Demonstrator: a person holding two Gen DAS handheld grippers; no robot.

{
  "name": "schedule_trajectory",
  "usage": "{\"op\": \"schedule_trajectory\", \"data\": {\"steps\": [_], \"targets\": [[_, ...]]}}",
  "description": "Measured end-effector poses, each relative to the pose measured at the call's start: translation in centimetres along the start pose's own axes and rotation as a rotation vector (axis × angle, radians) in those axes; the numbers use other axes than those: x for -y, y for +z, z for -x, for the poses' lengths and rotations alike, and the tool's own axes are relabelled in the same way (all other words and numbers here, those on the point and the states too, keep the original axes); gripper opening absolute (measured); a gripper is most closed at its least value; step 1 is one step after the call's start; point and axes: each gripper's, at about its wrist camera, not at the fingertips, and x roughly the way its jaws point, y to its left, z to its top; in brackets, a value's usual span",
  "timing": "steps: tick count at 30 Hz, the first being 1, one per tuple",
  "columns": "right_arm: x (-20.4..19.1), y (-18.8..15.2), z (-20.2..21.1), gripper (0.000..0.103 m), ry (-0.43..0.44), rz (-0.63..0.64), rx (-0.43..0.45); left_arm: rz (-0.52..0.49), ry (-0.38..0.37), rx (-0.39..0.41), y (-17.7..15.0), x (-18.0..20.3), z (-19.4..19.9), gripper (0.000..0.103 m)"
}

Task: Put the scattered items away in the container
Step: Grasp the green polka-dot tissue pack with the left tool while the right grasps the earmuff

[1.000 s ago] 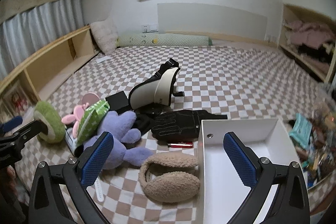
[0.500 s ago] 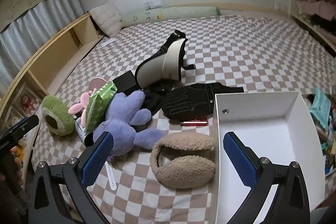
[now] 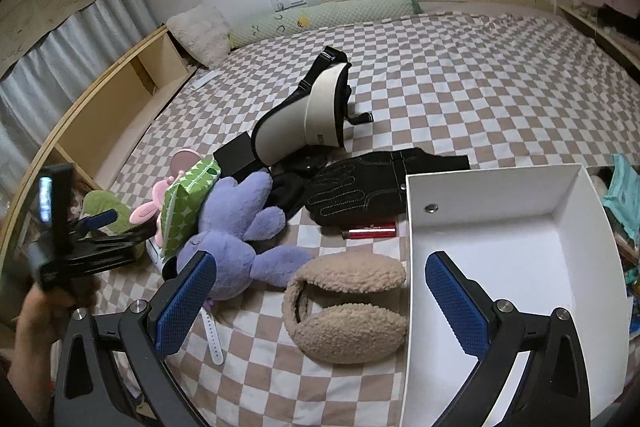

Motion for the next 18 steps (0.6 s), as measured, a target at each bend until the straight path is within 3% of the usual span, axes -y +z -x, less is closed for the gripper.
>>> {"op": "schedule_trajectory", "data": {"steps": [3,9,18], "targets": [[0.2,0.3,-0.4,0.103,-0.007,0.002,-0.007,-0.009,0.033,-0.01,0.2,-0.1,-1.9,0.092],[0.2,0.8,-2.5,0.103,0.004,0.007,-0.044,-0.011,0.041,-0.034,0.4,-0.9,-4.6,0.092],[-0.8,1.3,-7.5,0.103,0.016,0.046,-0.16,-0.152,0.133,-0.026,0.2,0.2,-7.1,0.092]]}}
